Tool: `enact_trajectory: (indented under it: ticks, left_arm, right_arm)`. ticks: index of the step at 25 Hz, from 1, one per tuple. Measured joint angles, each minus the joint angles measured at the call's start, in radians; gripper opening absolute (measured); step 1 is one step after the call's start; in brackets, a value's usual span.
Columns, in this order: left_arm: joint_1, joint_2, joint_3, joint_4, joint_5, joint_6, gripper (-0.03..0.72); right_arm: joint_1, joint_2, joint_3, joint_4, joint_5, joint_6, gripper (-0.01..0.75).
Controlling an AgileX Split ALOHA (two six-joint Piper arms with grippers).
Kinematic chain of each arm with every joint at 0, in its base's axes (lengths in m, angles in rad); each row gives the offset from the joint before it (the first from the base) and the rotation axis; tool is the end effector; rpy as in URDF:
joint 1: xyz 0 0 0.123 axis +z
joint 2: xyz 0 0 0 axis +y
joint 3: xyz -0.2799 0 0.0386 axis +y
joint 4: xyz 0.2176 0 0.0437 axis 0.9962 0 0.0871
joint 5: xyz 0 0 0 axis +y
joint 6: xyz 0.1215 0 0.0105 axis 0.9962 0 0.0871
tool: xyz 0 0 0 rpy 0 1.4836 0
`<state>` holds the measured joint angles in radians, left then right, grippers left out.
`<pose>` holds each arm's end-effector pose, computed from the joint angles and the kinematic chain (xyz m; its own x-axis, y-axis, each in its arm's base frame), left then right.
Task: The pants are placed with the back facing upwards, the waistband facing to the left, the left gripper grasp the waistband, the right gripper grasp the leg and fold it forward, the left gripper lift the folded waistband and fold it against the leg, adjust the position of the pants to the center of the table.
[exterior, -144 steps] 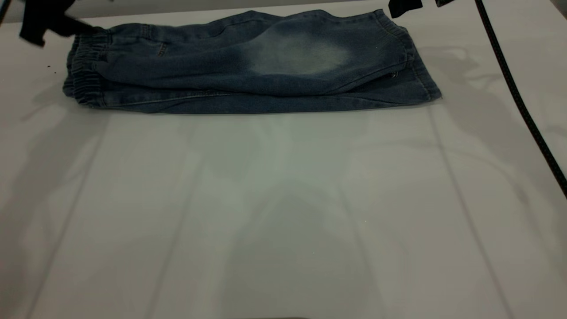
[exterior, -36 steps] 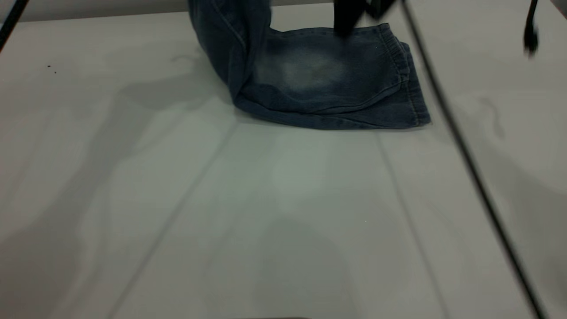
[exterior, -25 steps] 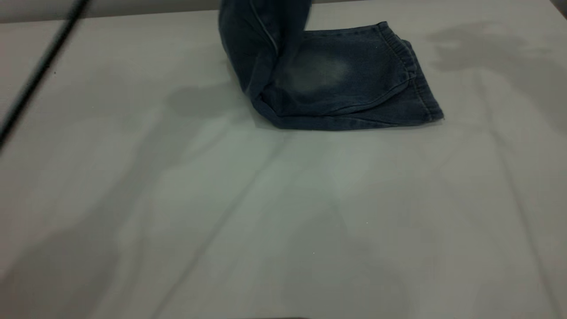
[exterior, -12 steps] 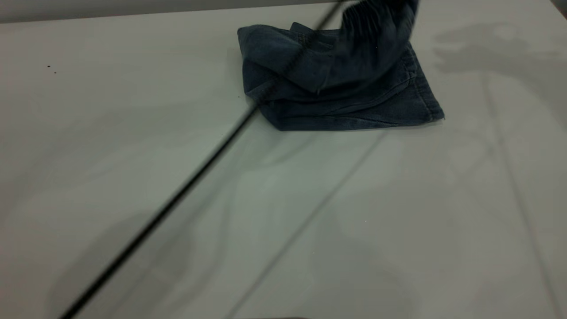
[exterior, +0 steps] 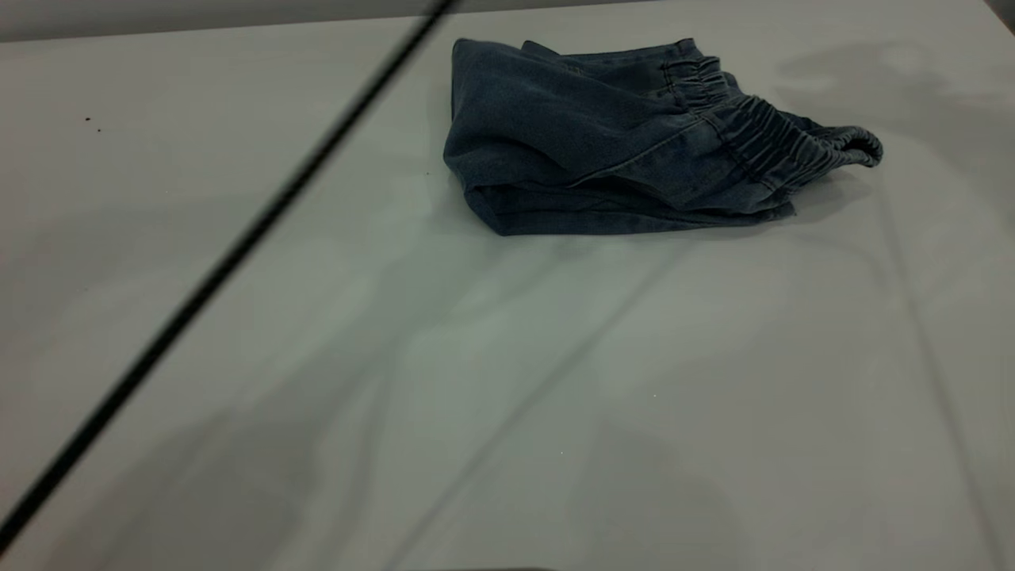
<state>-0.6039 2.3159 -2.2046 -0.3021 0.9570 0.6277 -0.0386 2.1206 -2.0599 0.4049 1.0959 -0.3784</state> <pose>0.4005 -0.3124 0.2249 -0.3171 0.7314 -0.6037 0.8926 0.4452 0.0705 0.4586 0.0251 0.2737 -0.8180 -0.1407 -0.5578 -0.2982 0.9329 0.2020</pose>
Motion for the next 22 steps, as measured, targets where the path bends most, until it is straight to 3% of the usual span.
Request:
enact_trajectory:
  ticks: [3,12,15,20,22]
  left_arm:
    - [0.003,0.018,-0.001,0.128,0.084,-0.099,0.529]
    - [0.005,0.205,0.000,0.110,0.044,-0.142,0.529]
    - [0.005,0.273,0.000,0.105,-0.100,-0.135,0.529]
    - [0.005,0.335,0.002,0.097,-0.532,-0.141,0.530]
    - [0.003,0.334,0.002,0.097,-0.604,-0.158,0.530]
  right_arm:
    - [0.000,0.000,0.000,0.008,0.001,-0.002,0.477]
    - [0.000,0.000,0.000,0.017,0.001,-0.006,0.477]
    - [0.000,0.000,0.000,0.038,0.001,-0.006,0.477]
    - [0.000,0.000,0.000,0.069,0.008,-0.006,0.477]
    - [0.000,0.000,0.000,0.074,0.009,-0.006,0.477]
